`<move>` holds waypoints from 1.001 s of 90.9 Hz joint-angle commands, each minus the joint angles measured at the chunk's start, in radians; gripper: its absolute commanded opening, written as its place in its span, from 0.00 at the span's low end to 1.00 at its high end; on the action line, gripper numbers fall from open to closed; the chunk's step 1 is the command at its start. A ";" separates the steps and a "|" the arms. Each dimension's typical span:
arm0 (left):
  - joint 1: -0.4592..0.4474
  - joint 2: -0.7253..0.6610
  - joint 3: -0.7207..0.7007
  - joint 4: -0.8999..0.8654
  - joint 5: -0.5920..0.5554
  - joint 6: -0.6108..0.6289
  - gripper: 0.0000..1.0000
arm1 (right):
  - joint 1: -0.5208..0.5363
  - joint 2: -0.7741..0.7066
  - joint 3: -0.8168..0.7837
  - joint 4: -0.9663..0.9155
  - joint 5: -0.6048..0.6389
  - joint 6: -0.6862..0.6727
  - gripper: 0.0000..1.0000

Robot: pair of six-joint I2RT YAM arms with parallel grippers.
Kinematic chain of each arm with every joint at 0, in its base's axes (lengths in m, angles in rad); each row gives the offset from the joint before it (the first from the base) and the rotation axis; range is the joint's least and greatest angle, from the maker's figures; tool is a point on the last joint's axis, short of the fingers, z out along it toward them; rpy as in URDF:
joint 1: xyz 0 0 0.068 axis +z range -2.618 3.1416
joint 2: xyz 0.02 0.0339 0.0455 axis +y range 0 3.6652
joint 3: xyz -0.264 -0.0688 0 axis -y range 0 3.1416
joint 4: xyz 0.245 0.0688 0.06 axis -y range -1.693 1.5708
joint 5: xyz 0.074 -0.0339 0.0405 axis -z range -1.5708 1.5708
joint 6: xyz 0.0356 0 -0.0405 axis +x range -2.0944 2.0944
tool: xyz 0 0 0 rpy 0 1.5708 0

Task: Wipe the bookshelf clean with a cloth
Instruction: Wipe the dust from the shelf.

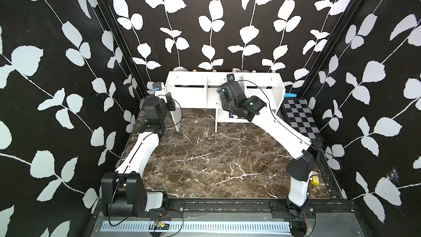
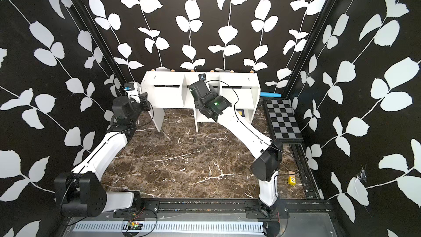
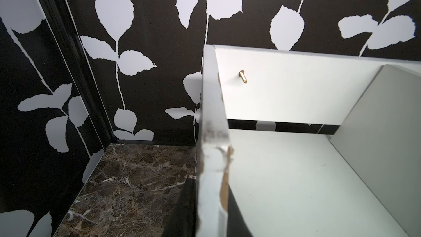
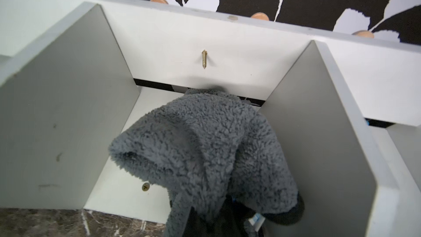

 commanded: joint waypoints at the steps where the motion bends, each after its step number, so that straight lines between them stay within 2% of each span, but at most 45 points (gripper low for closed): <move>1: -0.041 -0.025 -0.012 0.016 0.111 -0.130 0.00 | -0.011 0.042 -0.002 0.018 -0.006 0.019 0.00; 15: -0.040 -0.030 -0.012 0.015 0.107 -0.124 0.00 | -0.020 0.137 0.106 0.029 -0.148 -0.016 0.00; 25: -0.040 -0.033 -0.013 0.013 0.102 -0.122 0.00 | -0.019 0.162 0.111 0.105 -0.398 -0.016 0.00; 29: -0.040 -0.033 -0.012 0.013 0.103 -0.122 0.00 | -0.016 0.164 0.104 0.132 -0.461 -0.007 0.00; 32: -0.040 -0.033 -0.013 0.013 0.103 -0.122 0.00 | -0.011 0.162 0.097 0.139 -0.457 -0.001 0.00; 36: -0.040 -0.033 -0.012 0.013 0.105 -0.122 0.00 | -0.008 0.158 0.092 0.130 -0.389 0.012 0.00; 52: -0.041 -0.035 -0.014 0.016 0.107 -0.126 0.00 | -0.028 0.115 0.062 -0.022 -0.035 0.099 0.00; 65: -0.040 -0.033 -0.013 0.019 0.110 -0.128 0.00 | -0.049 0.000 -0.093 0.004 0.072 0.132 0.00; 74: -0.040 -0.030 -0.016 0.019 0.110 -0.131 0.00 | -0.052 -0.054 -0.179 0.075 0.022 0.104 0.00; 84: -0.040 -0.028 -0.014 0.020 0.112 -0.133 0.00 | -0.051 -0.047 -0.189 0.125 -0.200 0.062 0.00; 91: -0.040 -0.027 -0.014 0.020 0.111 -0.133 0.00 | -0.043 -0.029 -0.171 0.127 -0.304 0.055 0.00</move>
